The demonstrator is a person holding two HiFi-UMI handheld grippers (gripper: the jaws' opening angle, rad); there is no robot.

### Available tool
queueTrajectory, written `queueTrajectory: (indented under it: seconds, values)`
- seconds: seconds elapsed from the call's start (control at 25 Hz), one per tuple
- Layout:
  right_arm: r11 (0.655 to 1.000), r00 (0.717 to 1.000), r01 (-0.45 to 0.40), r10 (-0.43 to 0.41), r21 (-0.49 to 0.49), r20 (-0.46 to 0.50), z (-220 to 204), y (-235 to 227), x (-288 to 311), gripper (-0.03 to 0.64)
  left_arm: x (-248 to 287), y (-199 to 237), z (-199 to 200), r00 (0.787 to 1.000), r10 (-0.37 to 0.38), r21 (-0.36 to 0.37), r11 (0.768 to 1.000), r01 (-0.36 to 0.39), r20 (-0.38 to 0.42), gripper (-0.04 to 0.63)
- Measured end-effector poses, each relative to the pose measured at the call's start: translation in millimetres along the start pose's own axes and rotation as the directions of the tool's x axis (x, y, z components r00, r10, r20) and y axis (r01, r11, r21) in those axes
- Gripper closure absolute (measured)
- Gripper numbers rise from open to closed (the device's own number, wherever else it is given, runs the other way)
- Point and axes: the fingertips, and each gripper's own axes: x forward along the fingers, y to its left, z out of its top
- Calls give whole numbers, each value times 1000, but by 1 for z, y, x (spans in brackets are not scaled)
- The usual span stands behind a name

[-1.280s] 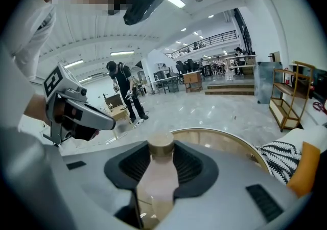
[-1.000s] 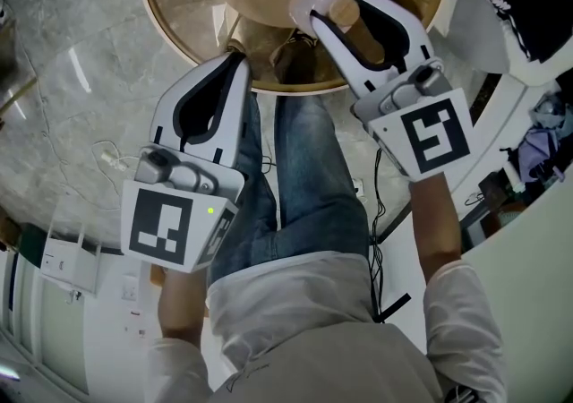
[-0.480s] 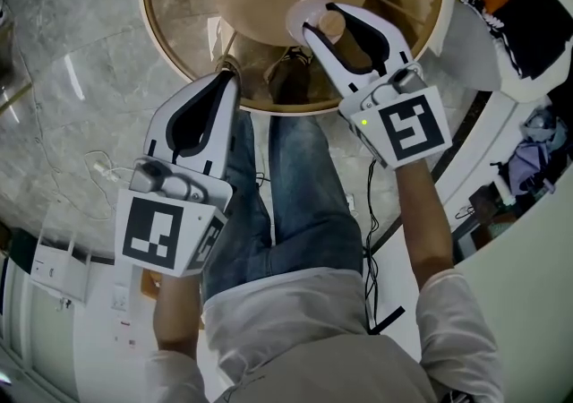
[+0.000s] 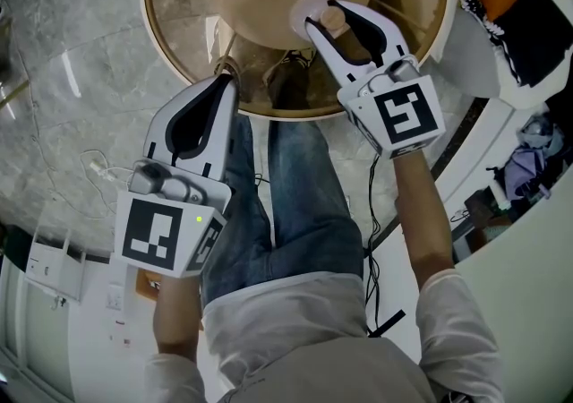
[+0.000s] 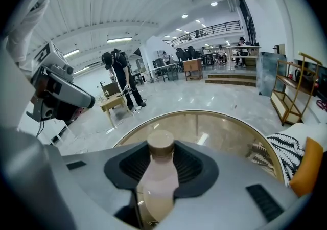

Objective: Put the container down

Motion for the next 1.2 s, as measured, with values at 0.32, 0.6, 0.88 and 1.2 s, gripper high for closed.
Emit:
queueTrajectory:
  seconds: [0.32,0.6,0.88,1.2]
  values:
    - [1000,1000,18,-17,6,-24,-5,-10,13,468,5,1,-1,1000,-17,-6,1000,17,-12,578]
    - [999,997,41,-43,-35,-61,-14,-16,23,468,8,-2,0,1000,-21,-33,999,21,-3,578]
    - [998,995,46,-49,-36,-85,-20,-20,31,468,9,0,-3,1000,-25,-36,999,24,-14,578]
    - [998,994,50,-54,-41,-100,-26,-20,37,468,7,2,-5,1000,-16,-43,999,15,-12,578]
